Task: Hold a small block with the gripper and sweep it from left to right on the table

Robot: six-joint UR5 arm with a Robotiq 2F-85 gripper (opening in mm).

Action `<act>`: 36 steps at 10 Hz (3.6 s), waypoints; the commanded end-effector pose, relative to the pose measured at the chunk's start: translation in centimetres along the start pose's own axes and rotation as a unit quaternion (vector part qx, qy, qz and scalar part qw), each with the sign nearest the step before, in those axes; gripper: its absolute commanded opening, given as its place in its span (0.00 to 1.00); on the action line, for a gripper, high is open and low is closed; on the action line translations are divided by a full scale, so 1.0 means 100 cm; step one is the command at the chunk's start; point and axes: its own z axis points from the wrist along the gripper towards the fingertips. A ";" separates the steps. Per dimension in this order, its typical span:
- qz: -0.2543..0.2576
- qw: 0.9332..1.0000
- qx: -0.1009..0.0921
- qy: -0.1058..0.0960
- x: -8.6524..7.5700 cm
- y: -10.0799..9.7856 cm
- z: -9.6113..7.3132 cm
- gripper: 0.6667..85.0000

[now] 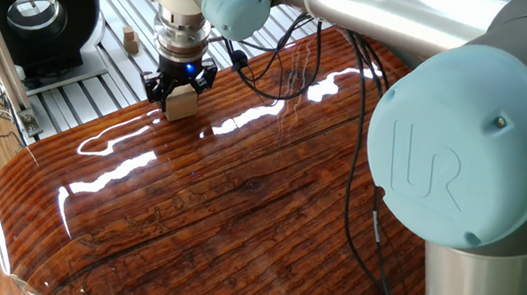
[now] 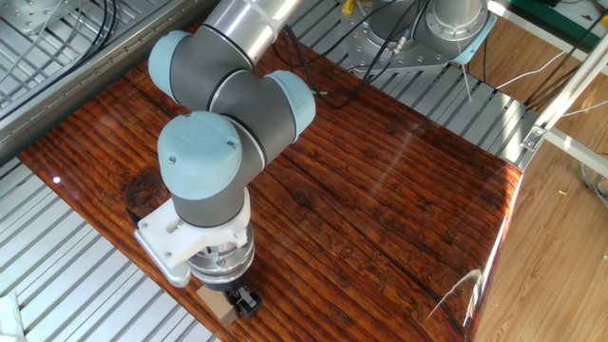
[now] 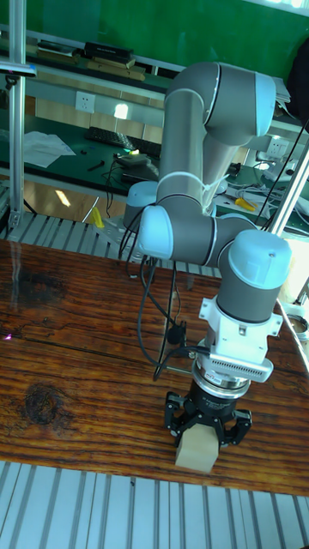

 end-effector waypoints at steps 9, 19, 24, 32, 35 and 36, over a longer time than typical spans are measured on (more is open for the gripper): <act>0.013 1.000 -0.006 0.000 0.000 0.010 0.000 0.00; 0.026 1.000 0.005 -0.002 -0.001 0.023 0.002 0.00; 0.029 1.000 0.000 -0.001 -0.001 0.026 0.002 0.00; 0.034 0.999 -0.001 -0.001 0.002 0.031 0.002 0.00; 0.035 0.999 -0.003 0.000 0.003 0.034 0.002 0.00; 0.035 0.999 -0.004 -0.001 0.002 0.035 0.001 0.00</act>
